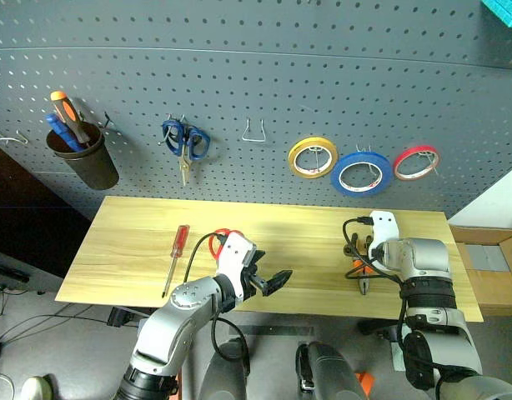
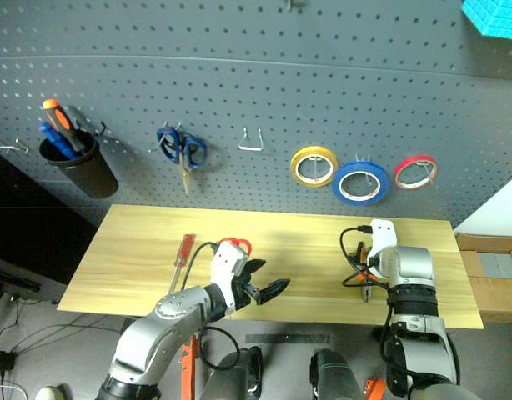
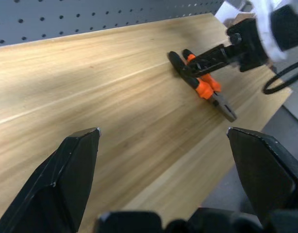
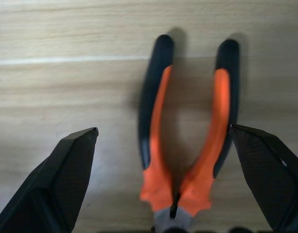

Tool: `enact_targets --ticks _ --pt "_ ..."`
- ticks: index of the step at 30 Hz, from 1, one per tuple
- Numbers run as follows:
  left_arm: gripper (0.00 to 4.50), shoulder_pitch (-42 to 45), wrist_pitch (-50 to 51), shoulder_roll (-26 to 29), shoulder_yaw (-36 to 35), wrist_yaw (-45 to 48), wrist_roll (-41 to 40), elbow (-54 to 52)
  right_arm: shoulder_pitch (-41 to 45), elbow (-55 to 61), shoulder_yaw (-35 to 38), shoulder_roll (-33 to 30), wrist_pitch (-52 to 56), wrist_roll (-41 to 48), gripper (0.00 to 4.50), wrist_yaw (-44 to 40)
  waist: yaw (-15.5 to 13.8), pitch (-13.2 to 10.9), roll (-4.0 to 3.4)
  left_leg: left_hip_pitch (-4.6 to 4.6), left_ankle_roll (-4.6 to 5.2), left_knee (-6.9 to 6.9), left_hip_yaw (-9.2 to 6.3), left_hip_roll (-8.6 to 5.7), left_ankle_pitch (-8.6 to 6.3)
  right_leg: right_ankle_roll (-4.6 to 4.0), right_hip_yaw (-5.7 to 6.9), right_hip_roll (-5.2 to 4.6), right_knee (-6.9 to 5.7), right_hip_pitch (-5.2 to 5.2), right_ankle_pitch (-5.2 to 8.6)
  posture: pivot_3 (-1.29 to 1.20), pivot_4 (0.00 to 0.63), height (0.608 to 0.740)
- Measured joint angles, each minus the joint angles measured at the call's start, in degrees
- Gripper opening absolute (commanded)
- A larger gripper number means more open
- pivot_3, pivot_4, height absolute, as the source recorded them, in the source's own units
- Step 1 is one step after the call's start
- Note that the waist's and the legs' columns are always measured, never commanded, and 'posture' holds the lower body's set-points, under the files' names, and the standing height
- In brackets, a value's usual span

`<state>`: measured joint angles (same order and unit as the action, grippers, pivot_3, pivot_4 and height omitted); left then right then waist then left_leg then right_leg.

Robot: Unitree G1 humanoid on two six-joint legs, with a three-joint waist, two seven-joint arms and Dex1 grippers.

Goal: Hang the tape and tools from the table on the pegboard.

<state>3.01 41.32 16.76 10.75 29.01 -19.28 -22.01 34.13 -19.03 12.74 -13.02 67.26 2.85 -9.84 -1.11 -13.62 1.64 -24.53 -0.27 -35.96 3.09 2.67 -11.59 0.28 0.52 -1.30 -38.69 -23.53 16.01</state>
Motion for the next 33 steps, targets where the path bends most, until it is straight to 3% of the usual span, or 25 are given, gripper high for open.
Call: enact_targets --ticks 14,17,20,21,29,33 --pt "4.5 -3.7 4.4 -0.6 -0.1 -3.3 -2.3 -6.0 0.7 -5.5 -3.4 -1.3 -5.7 0.2 4.48 0.9 -0.3 -1.5 0.02 -0.02 -0.02 -0.06 -0.05 0.02 0.02 0.34 0.03 0.0 0.05 0.0 0.14 0.18 0.308 0.74" --pt "4.5 -3.6 4.6 -0.9 -0.3 -3.3 -3.5 -7.0 0.9 -6.3 -2.9 -1.3 -6.5 0.5 3.92 1.5 -0.3 -1.5 0.09 -0.03 -0.02 -0.05 -0.06 0.02 0.02 0.34 0.04 -0.01 0.09 0.02 0.14 0.18 0.308 0.74" --pt "4.5 -2.7 4.6 -1.6 -0.9 -3.4 -4.7 -7.2 1.6 -8.1 -2.5 -1.3 -8.2 0.7 2.89 2.1 -0.3 -1.6 0.11 -0.02 -0.02 -0.06 -0.05 0.03 0.02 0.37 0.04 0.0 0.09 0.02 0.12 0.18 0.311 0.74" --pt "4.5 -2.6 4.6 -1.8 -1.0 -3.5 -4.9 -7.2 1.9 -8.5 -2.5 -1.3 -8.5 0.8 2.76 2.1 -0.3 -1.6 0.11 -0.02 -0.02 -0.07 -0.05 0.03 0.02 0.37 0.04 0.0 0.08 0.02 0.12 0.18 0.315 0.74" --pt "4.5 -1.1 4.5 -1.8 -0.9 -3.6 -5.0 -7.0 2.9 -10.1 -2.2 -1.3 -10.6 1.4 2.76 2.3 -0.3 -1.7 0.17 -0.06 -0.02 -0.02 -0.03 0.03 0.02 0.38 0.03 0.0 0.18 0.01 0.12 0.16 0.27 0.74" --pt "4.5 -0.8 4.1 -1.6 -1.1 -3.5 -4.9 -6.5 -4.9 2.7 -5.5 -2.6 -9.2 3.3 2.76 -2.5 -0.4 -1.7 0.11 -0.34 -0.04 0.06 -0.06 0.01 0.01 0.39 0.06 0.0 0.15 -0.29 0.11 0.13 0.226 0.74"
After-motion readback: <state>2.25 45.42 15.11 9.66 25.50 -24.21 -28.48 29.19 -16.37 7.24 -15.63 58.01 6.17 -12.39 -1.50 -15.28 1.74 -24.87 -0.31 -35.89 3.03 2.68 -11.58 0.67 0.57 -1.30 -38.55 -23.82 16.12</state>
